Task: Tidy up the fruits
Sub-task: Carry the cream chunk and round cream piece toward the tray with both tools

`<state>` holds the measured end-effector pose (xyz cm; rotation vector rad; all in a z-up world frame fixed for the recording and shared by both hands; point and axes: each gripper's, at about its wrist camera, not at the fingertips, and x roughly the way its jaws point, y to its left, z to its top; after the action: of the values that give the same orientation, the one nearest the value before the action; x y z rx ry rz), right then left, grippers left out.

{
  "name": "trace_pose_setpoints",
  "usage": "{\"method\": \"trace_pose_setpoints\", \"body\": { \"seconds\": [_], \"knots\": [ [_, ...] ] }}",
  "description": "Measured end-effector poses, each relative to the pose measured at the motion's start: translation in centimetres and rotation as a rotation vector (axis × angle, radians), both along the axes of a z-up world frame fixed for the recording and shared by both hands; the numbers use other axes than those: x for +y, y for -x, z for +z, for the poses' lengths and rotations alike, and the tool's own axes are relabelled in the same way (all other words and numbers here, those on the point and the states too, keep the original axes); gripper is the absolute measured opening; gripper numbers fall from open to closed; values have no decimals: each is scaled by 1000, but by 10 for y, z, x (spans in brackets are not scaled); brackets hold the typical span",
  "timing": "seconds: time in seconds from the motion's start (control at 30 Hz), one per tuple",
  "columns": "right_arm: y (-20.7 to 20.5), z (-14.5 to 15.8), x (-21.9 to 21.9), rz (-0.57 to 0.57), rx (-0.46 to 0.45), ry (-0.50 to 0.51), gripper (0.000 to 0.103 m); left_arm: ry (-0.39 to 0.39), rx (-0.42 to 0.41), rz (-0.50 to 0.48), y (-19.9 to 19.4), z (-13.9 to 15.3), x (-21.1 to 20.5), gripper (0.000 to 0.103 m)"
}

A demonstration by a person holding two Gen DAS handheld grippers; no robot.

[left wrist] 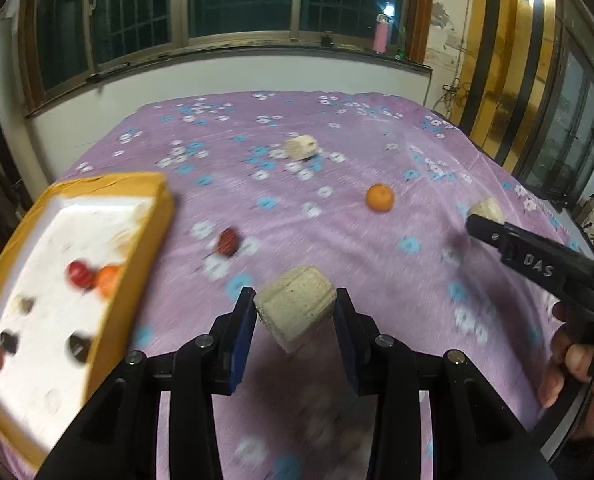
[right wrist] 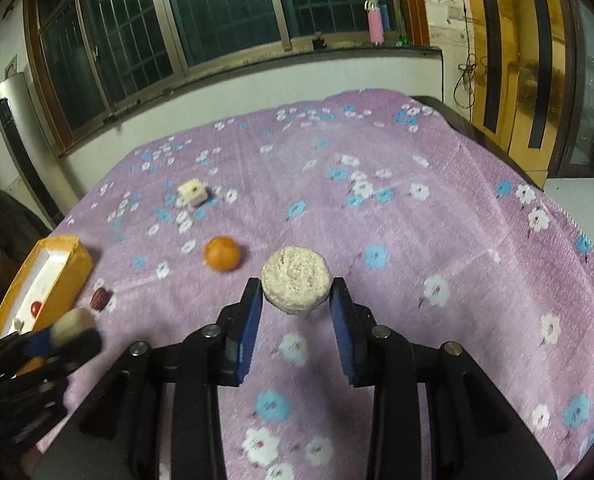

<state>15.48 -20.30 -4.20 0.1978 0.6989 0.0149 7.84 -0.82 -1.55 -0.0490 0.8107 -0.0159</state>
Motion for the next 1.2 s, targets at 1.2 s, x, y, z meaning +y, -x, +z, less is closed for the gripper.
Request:
{"method": "trace_pose_setpoints", "body": {
  "seconds": [1.2],
  "knots": [
    [122,19,131,254,-33,57,36,20,-20,235,89,6,115,38]
  ]
}}
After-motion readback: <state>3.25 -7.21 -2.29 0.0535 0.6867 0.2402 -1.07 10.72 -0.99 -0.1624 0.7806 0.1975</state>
